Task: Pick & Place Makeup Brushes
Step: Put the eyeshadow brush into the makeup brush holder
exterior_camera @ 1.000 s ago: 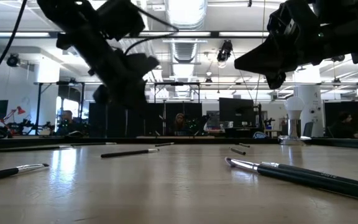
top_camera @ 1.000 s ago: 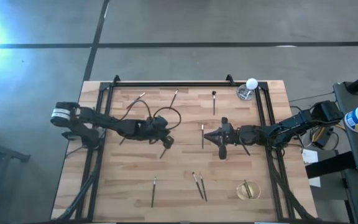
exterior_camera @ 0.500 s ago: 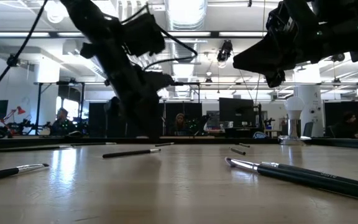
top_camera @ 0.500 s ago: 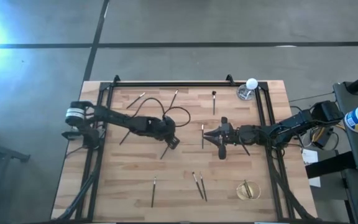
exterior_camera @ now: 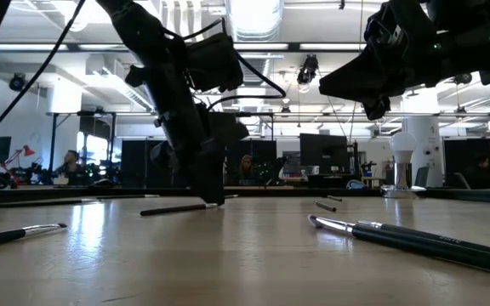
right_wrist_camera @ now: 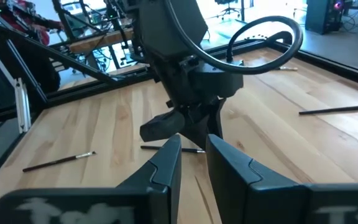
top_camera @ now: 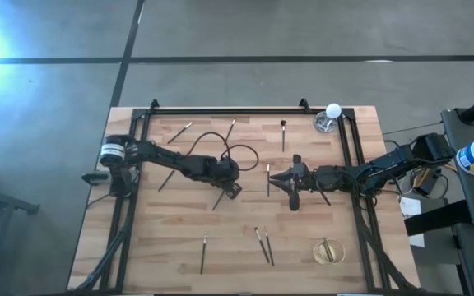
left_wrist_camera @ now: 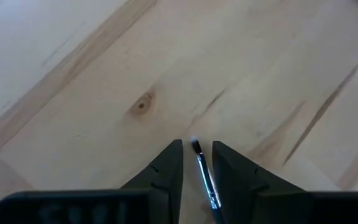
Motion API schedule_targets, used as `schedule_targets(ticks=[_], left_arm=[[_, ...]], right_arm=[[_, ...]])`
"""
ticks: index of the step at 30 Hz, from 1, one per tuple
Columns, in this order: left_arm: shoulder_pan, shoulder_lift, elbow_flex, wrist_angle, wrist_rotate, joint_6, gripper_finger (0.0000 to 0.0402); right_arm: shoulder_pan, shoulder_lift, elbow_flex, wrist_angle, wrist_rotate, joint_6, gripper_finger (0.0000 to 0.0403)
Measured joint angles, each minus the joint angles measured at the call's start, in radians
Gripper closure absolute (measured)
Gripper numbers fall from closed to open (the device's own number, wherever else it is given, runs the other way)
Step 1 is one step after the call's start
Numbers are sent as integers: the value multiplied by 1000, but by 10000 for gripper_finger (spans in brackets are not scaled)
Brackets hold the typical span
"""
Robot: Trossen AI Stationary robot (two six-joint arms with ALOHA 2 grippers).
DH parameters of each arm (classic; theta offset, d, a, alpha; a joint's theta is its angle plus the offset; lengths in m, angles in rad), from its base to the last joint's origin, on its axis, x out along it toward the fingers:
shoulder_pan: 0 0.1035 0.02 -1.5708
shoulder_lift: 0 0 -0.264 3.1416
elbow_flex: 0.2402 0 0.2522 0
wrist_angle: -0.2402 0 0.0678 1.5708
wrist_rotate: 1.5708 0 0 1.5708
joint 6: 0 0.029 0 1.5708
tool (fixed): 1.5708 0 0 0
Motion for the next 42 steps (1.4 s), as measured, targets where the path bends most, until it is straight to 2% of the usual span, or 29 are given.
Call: schedule_targets(ticks=[4, 11, 16, 19, 24, 27, 29, 34, 37, 42], left_arm=[[3, 9, 1, 0, -19, -6, 331], [3, 24, 0, 0, -59, 5, 396], [2, 5, -4, 9, -79, 51, 400], [7, -29, -9, 23, -130, 89, 401], [4, -131, -64, 163, -161, 128, 401], [4, -196, -156, 329, -155, 115, 401], [5, -243, -233, 501, -151, 111, 401], [1, -275, -441, 1073, -110, 111, 401], [2, -256, -515, 1387, -86, 137, 401], [-7, -232, -546, 1597, -21, 227, 401]], right_arm=[[0, 0, 0, -9, 0, -3, 330], [0, 0, 0, -14, 0, -10, 331], [0, 0, 0, -15, 0, -12, 339], [0, 0, 0, -15, 0, -12, 344], [0, 0, 0, -16, 0, -5, 349], [0, 0, 0, -20, 0, 23, 348], [0, 0, 0, -21, 0, 40, 344], [-2, 36, 24, -15, 0, 102, 317], [-2, 103, 88, -7, 1, 105, 292], [-32, 234, 214, -7, -1, 98, 247]])
